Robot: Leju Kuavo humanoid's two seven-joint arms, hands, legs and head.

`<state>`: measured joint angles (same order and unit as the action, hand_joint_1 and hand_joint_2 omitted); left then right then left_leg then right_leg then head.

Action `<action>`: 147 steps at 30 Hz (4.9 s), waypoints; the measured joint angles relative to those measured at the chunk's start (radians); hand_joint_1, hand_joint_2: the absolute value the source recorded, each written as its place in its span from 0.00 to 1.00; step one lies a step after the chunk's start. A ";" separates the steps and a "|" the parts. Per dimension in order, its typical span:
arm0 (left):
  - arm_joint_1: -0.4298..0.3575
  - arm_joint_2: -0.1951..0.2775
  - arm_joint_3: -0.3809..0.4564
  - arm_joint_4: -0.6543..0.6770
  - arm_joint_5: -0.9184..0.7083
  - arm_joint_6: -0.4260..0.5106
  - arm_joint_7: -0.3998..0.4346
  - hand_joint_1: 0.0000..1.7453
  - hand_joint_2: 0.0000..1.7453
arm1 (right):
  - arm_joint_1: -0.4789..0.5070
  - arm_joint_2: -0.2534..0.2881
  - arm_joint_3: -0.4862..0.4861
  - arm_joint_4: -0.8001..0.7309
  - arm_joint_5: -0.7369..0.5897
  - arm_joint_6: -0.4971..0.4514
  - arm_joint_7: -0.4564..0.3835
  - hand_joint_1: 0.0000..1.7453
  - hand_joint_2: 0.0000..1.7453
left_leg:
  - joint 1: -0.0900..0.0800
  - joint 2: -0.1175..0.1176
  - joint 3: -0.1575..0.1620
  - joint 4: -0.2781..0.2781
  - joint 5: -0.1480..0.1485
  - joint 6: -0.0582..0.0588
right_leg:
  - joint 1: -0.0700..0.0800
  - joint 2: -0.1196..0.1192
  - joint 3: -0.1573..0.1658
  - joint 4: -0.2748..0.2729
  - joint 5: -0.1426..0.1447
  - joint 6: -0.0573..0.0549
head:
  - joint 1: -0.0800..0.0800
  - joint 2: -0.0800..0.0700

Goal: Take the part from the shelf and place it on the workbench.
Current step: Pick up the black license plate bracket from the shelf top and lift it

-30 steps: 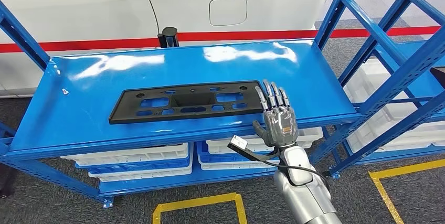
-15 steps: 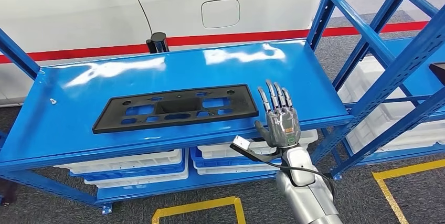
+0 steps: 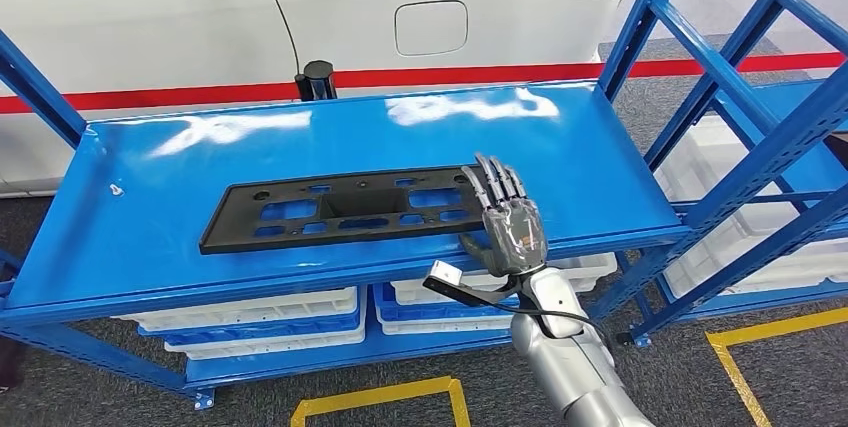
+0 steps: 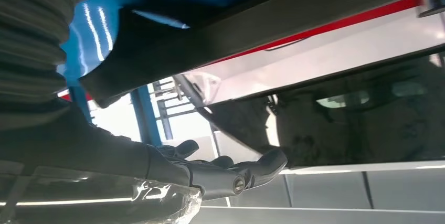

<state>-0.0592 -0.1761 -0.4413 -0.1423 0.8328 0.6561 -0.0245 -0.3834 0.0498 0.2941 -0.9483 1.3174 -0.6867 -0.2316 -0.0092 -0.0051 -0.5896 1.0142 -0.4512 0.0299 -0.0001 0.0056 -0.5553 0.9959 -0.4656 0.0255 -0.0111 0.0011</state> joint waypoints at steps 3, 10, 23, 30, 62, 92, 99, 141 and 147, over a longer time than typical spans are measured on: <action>0.000 0.000 0.000 0.000 0.000 0.000 0.000 0.00 0.00 | -0.018 0.010 0.009 0.029 -0.009 0.000 -0.011 0.00 1.00 | 0.000 0.000 0.000 0.000 0.000 0.002 | 0.000 0.000 0.000 -0.001 0.001 0.001 | 0.000 0.000; -0.001 0.000 -0.007 0.000 -0.009 0.006 0.009 0.00 0.00 | -0.051 0.026 0.016 0.079 -0.042 0.000 -0.057 0.01 1.00 | 0.001 0.001 0.000 0.000 0.000 0.002 | 0.000 0.000 0.000 0.000 0.001 0.002 | 0.000 0.000; -0.004 -0.001 -0.010 0.000 -0.033 0.007 0.031 0.00 0.00 | -0.145 0.057 0.009 0.207 -0.009 0.000 -0.040 0.98 1.00 | 0.003 0.001 0.001 0.000 0.001 0.002 | 0.003 0.000 0.000 0.000 0.001 0.002 | 0.000 0.000; -0.004 0.000 -0.011 0.000 -0.033 0.007 0.030 0.00 0.00 | -0.140 0.058 -0.015 0.203 0.029 0.000 -0.037 0.97 1.00 | 0.003 0.001 0.000 0.000 0.000 0.002 | 0.003 0.000 -0.001 0.000 0.001 0.002 | 0.000 0.000; -0.005 0.000 -0.025 0.000 -0.032 0.002 -0.002 0.00 1.00 | -0.003 0.099 -0.163 -0.071 0.105 0.000 -0.105 1.00 1.00 | 0.003 0.001 -0.001 0.000 0.000 0.002 | 0.003 -0.001 -0.002 0.000 0.001 0.002 | 0.000 0.000; -0.004 0.000 -0.026 0.000 -0.006 0.008 0.025 0.00 1.00 | 0.136 0.136 -0.210 -0.557 -0.487 0.011 -0.359 1.00 1.00 | 0.004 0.000 -0.002 -0.001 0.000 0.002 | 0.003 -0.002 -0.003 0.000 0.000 0.001 | 0.000 0.000; -0.004 0.000 -0.019 0.004 0.007 0.008 0.000 0.00 1.00 | 0.224 0.060 -0.052 -0.692 -1.024 0.108 -0.376 1.00 1.00 | 0.003 0.000 -0.002 -0.001 -0.001 0.002 | 0.003 -0.002 -0.003 0.000 0.000 0.001 | 0.000 0.000; 0.008 0.001 0.049 0.002 0.049 -0.002 -0.113 0.00 1.00 | 0.368 -0.034 0.065 -0.785 -1.075 0.076 -0.430 1.00 1.00 | 0.027 0.002 0.010 0.075 -0.063 -0.023 | -0.016 0.002 -0.021 0.023 0.003 -0.004 | 0.000 0.000; 0.011 0.002 0.061 0.000 0.076 -0.094 -0.145 0.00 1.00 | 0.358 -0.038 0.063 -0.794 -1.067 0.081 -0.413 1.00 1.00 | 0.016 0.007 0.040 -0.006 -0.031 0.007 | -0.012 0.001 -0.039 0.042 -0.003 0.020 | 0.001 0.000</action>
<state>-0.0482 -0.1739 -0.3806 -0.1423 0.9086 0.5626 -0.1696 -0.0257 0.0115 0.3575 -1.7421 0.2503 -0.6055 -0.6449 0.0066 0.0015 -0.5492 1.0085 -0.4824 0.0373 -0.0120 0.0069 -0.5942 1.0378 -0.4682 0.0453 -0.0098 0.0010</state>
